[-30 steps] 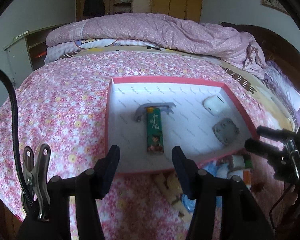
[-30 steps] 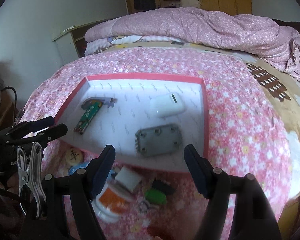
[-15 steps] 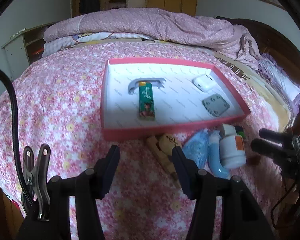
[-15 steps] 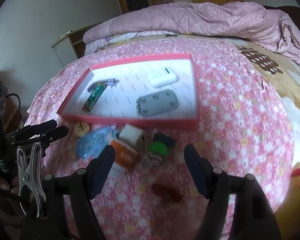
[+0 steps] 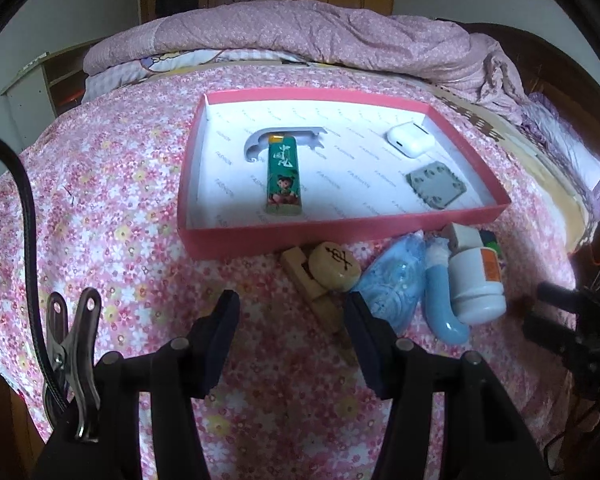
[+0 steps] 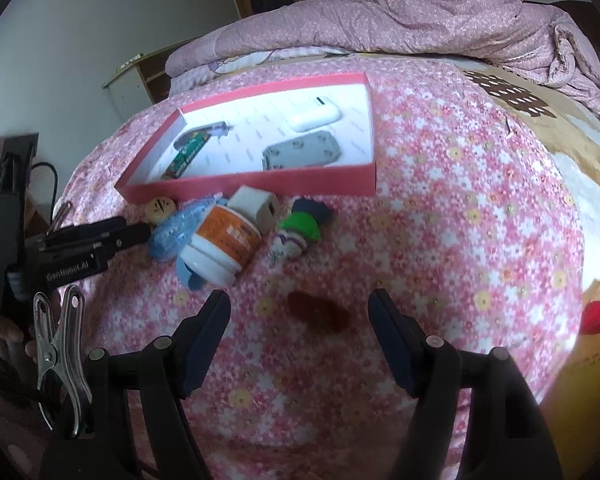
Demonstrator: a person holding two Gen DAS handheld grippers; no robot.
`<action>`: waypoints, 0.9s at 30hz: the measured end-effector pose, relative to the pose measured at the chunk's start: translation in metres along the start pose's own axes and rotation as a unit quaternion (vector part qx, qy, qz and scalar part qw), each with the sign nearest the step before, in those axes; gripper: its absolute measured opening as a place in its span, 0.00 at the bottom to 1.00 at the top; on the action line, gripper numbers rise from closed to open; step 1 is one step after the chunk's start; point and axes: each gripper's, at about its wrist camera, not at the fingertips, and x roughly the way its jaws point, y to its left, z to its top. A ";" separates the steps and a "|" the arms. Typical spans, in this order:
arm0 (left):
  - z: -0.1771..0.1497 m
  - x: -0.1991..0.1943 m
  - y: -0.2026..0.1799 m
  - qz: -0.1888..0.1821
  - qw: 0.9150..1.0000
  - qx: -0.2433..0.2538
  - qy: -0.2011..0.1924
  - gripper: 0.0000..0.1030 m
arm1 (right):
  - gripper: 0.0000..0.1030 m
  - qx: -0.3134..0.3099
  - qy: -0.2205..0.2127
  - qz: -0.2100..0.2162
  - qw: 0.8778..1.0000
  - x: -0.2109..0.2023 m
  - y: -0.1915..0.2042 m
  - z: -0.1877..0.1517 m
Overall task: Organize rigid objects
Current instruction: 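Withdraw both grippers from the tray toward the remaining items, then lower the left gripper onto the wooden puzzle piece and grasp it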
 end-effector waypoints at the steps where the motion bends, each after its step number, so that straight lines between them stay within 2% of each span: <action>1: 0.000 0.000 0.001 0.004 1.000 0.001 -0.001 0.56 | 0.71 0.002 0.002 0.002 1.000 0.001 -0.001 -0.001; 7: -0.002 -0.002 0.011 0.035 0.999 0.000 -0.008 0.58 | 0.71 0.016 0.012 0.009 1.000 0.008 -0.005 -0.005; 9: -0.004 0.001 0.018 0.047 0.999 -0.005 0.001 0.57 | 0.71 0.014 0.009 0.007 1.000 0.008 -0.004 -0.006; 11: -0.007 0.005 0.025 0.035 0.999 -0.021 0.016 0.57 | 0.71 0.012 0.004 0.005 1.000 0.009 -0.003 -0.007; 16: -0.001 -0.001 0.022 -0.017 0.999 -0.037 0.015 0.56 | 0.71 -0.001 -0.003 -0.004 1.000 0.010 0.001 -0.009; 19: -0.003 -0.005 0.011 -0.042 0.999 -0.014 0.020 0.56 | 0.71 0.000 -0.004 -0.003 1.000 0.010 0.001 -0.009; 23: -0.007 -0.007 -0.006 -0.054 0.998 0.017 0.027 0.56 | 0.71 0.002 -0.006 0.001 1.000 0.010 0.001 -0.009; 25: -0.010 -0.007 -0.013 -0.047 0.998 0.036 0.027 0.56 | 0.71 0.001 -0.006 0.001 1.000 0.010 0.001 -0.009; 27: -0.015 -0.006 -0.017 -0.020 0.998 0.053 0.027 0.56 | 0.71 0.002 -0.006 0.001 1.000 0.009 0.000 -0.009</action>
